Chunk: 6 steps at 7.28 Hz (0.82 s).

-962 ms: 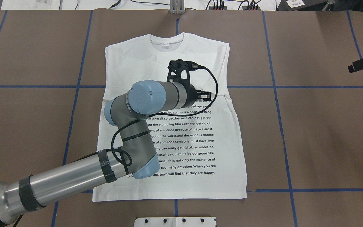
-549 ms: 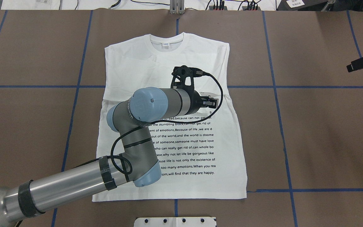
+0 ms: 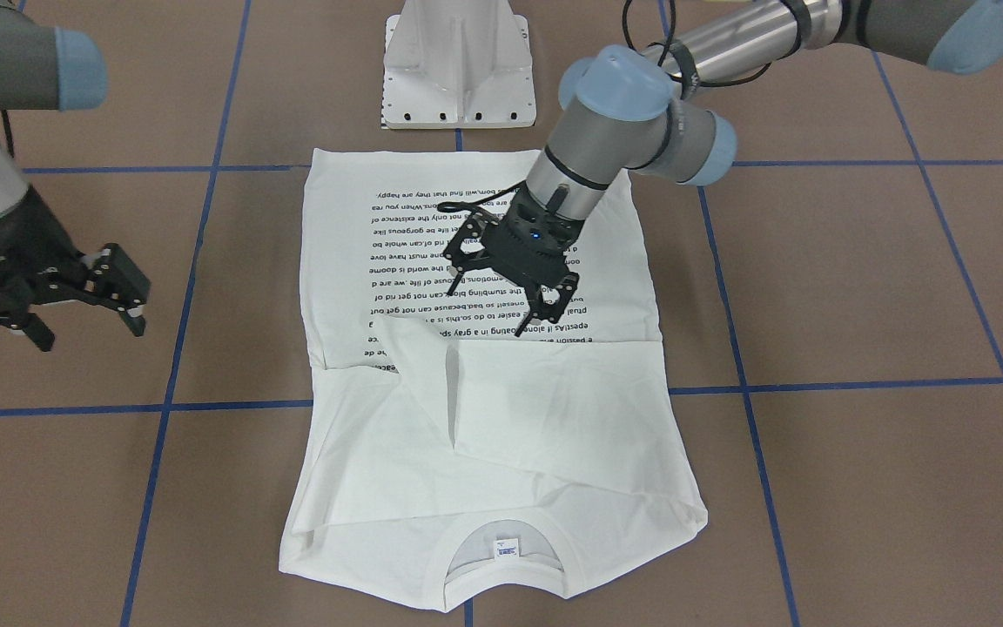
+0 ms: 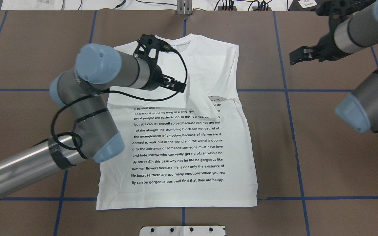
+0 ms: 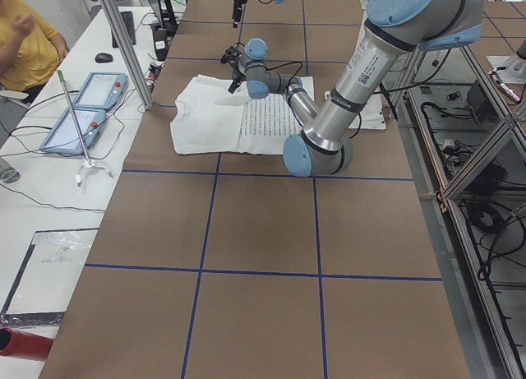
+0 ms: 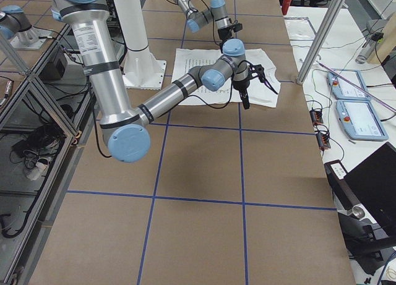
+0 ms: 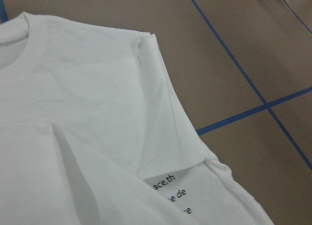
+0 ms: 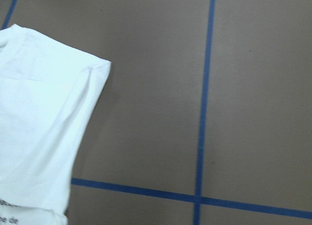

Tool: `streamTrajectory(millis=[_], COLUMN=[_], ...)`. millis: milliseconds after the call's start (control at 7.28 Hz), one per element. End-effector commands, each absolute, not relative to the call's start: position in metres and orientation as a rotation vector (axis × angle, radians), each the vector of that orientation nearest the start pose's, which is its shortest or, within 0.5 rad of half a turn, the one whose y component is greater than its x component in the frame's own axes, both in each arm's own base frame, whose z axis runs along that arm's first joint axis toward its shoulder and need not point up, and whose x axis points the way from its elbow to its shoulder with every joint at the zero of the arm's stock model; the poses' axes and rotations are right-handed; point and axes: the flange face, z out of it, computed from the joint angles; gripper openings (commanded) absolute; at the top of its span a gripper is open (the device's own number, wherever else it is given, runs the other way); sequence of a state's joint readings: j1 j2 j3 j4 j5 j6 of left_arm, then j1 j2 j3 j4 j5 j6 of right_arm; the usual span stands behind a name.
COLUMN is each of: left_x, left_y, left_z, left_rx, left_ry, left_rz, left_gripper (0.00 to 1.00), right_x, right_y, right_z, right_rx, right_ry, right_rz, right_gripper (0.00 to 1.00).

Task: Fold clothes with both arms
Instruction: 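Release the sleeve with the left gripper while the right gripper reaches over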

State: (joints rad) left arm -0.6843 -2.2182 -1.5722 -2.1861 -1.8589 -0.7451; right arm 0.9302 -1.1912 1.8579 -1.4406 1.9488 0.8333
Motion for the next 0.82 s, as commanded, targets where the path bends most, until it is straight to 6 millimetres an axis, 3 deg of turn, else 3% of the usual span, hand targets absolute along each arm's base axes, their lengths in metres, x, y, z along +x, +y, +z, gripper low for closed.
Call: streamTrajectory(millis=[0, 137, 275, 412, 549, 687], left_x=[0.355, 0.309, 0.259, 0.228, 0.22, 0.219], left_y=[-0.563, -0.576, -0.588, -0.589, -0.583, -0.581], left_z=[0.269, 0.314, 0.347, 0.37, 0.373, 0.374], left_rx=[0.747, 0.776, 0.804, 0.795, 0.803, 0.801], left_ry=[0.96, 0.883, 0.818, 0.806, 0.801, 0.803], left_rz=[0.46, 0.541, 0.606, 0.63, 0.635, 0.631], left_gripper=[1.0, 1.0, 1.0, 1.0, 1.0, 1.0], right_x=[-0.379, -0.408, -0.452, -0.499, -0.545, -0.577], right_y=[-0.52, -0.508, -0.505, -0.508, -0.521, -0.522], right_z=[0.222, 0.19, 0.169, 0.149, 0.136, 0.135], right_rx=[0.3, 0.27, 0.281, 0.283, 0.264, 0.268], right_ry=[-0.73, -0.729, -0.704, -0.673, -0.625, -0.578], right_rz=[0.095, 0.118, 0.157, 0.201, 0.225, 0.239], right_gripper=[1.0, 1.0, 1.0, 1.0, 1.0, 1.0])
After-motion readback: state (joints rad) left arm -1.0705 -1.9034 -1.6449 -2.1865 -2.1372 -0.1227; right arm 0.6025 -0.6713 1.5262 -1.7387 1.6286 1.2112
